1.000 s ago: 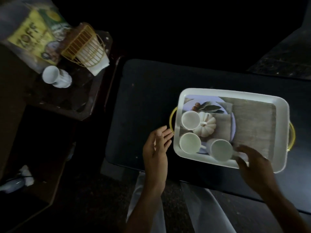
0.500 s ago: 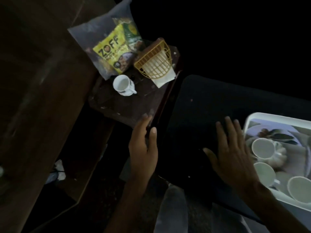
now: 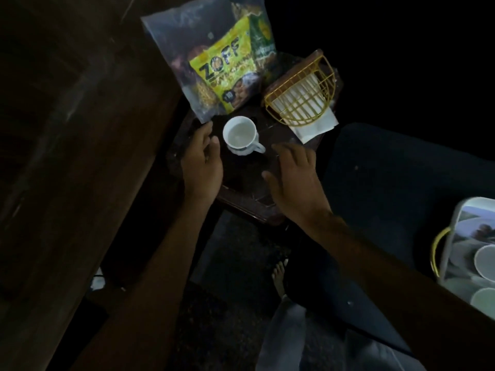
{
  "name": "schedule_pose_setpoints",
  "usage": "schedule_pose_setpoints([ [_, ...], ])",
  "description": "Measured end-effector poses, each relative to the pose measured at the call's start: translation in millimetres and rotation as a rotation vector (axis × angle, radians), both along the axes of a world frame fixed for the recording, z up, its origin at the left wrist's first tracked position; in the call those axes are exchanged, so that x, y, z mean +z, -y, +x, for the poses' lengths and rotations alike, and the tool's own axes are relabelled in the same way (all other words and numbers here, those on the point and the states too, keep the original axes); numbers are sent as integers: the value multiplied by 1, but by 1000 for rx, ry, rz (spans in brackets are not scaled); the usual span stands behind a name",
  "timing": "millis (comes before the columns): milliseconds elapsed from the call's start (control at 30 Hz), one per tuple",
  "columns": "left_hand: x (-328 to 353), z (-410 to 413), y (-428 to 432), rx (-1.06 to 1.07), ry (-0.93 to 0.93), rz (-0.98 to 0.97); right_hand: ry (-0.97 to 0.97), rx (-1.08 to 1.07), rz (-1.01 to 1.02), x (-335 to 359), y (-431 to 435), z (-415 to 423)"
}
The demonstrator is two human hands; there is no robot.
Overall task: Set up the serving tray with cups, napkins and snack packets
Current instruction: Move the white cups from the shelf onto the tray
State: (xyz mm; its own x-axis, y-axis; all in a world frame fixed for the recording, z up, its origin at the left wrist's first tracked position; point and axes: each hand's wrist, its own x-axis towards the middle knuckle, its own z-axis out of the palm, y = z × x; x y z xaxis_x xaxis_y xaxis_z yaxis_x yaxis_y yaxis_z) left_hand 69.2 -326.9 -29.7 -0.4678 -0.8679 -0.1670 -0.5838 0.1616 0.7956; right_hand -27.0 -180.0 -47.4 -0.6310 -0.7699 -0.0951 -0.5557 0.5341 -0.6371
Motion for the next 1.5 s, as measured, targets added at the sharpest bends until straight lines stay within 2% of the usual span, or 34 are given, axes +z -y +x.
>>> schedule_pose_setpoints([
  [100,-6,-11,14,-18,15,84,157,-89,-135,-8,23,-9],
  [267,-14,-20,14,-50,19,92,251,-139,-230,-17,43,-16],
  [633,3,-19,-13,232,-226,458,214,-142,-340,-9,23,-17],
  [800,22,-20,-59,249,-298,581,304,-254,-358,0,-26,-12],
  [1100,36,-44,-171,162,-309,632,381,-411,-395,9,-136,-26],
  [1233,36,-56,-227,126,-305,656,347,-461,-290,11,-193,-40],
  [1500,28,-93,-348,-16,-286,838,232,-570,-98,27,-343,-87],
])
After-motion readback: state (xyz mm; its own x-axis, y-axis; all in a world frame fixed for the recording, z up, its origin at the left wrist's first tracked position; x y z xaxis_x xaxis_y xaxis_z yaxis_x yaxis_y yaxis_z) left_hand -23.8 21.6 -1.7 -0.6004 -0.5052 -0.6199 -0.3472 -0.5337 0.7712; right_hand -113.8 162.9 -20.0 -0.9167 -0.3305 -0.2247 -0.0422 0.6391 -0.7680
